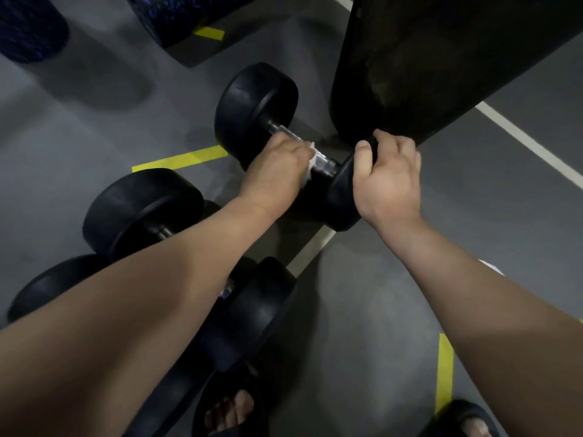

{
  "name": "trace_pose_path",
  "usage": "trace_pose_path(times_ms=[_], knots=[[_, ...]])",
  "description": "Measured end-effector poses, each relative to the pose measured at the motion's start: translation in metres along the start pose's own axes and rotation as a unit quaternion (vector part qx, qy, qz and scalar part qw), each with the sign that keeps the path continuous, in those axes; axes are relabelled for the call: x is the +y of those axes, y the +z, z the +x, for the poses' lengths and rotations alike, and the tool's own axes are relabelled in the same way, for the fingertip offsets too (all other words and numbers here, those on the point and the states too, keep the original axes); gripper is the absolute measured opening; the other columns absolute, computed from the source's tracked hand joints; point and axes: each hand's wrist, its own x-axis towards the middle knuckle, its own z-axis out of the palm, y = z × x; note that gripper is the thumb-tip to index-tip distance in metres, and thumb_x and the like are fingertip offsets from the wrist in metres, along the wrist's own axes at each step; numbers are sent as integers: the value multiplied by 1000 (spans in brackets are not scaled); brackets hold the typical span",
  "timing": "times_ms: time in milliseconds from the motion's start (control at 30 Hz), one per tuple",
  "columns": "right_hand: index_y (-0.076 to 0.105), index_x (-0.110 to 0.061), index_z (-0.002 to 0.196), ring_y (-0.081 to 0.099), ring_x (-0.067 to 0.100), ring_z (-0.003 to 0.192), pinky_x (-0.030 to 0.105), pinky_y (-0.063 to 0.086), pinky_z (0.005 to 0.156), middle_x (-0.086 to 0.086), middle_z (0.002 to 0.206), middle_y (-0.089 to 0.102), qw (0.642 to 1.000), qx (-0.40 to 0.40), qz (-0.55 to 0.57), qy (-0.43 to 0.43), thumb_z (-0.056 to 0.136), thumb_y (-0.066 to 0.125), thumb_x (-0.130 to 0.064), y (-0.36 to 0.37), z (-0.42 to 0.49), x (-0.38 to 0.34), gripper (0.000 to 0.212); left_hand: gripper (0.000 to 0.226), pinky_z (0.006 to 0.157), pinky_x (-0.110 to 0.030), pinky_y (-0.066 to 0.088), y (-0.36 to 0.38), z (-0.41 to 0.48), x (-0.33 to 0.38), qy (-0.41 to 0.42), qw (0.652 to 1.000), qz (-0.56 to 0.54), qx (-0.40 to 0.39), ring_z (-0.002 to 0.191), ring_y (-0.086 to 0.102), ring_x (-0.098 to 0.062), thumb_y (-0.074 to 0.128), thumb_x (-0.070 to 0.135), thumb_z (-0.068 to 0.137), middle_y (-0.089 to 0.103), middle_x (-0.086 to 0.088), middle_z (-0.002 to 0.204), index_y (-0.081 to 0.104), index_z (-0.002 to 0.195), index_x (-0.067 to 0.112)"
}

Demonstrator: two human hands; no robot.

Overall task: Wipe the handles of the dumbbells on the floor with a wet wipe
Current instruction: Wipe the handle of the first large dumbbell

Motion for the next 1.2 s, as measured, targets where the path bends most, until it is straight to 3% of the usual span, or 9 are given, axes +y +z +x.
trace_pose_path(times_ms=[167,333,500,633,767,833,967,1100,1200], knots=[[47,-15,148,38,24,133,32,33,109,8,143,45,1000,11,-7,-4,104,39,-43,1,-2,1,52,26,88,-37,51,1,-1,13,83,996,9,-24,100,60,-36,53,4,88,67,-15,104,73,104,-1],[47,-15,148,38,22,134,31,33,109,6,143,44,1000,10,1,-1,104,39,-43,2,-2,1,52,24,92,-47,51,-5,2,-6,-98,995,-13,7,108,57,-35,54,13,98,61,-17,116,70,113,4],[47,-15,148,38,23,132,32,33,109,7,142,45,1000,17,-5,-7,104,39,-43,3,-4,2,53,15,82,-39,48,-18,5,10,-125,989,-56,55,97,57,-31,63,10,85,59,-14,104,64,100,6],[47,-17,148,38,21,132,32,34,108,5,140,45,1000,23,-4,-9,103,39,-44,5,-4,2,53,10,86,-35,46,-24,15,10,-116,984,-60,124,97,57,-31,63,5,86,59,-17,105,61,96,4],[46,-17,149,37,21,133,31,34,108,5,141,44,1000,16,-4,-6,103,38,-45,3,-5,3,54,9,85,-48,51,-7,4,11,-42,997,-60,27,96,59,-33,64,6,88,61,-16,101,65,97,3],[46,-17,149,37,21,133,33,34,109,5,142,44,1000,15,-5,-7,103,38,-46,4,-4,3,55,17,90,-46,53,-1,-8,9,-29,997,-70,-9,101,61,-32,69,4,85,62,-15,106,68,102,2],[47,-18,148,38,21,132,35,37,109,4,140,45,1000,24,0,-5,102,38,-47,7,-3,5,55,21,98,-31,51,-8,-10,8,5,996,-84,-29,110,61,-24,65,3,89,58,-15,127,68,109,-3],[48,-17,147,39,22,131,37,39,109,4,139,46,1000,27,6,-7,101,39,-47,7,-4,4,56,17,93,-38,51,-11,1,5,52,996,-62,-40,104,64,-29,60,3,92,66,-14,116,70,106,0],[48,-17,147,39,22,131,37,39,109,5,139,47,1000,29,4,-8,101,39,-47,6,-4,4,55,32,96,-38,51,-8,0,9,47,996,-56,-58,108,62,-28,60,1,90,67,-12,117,68,120,6]])
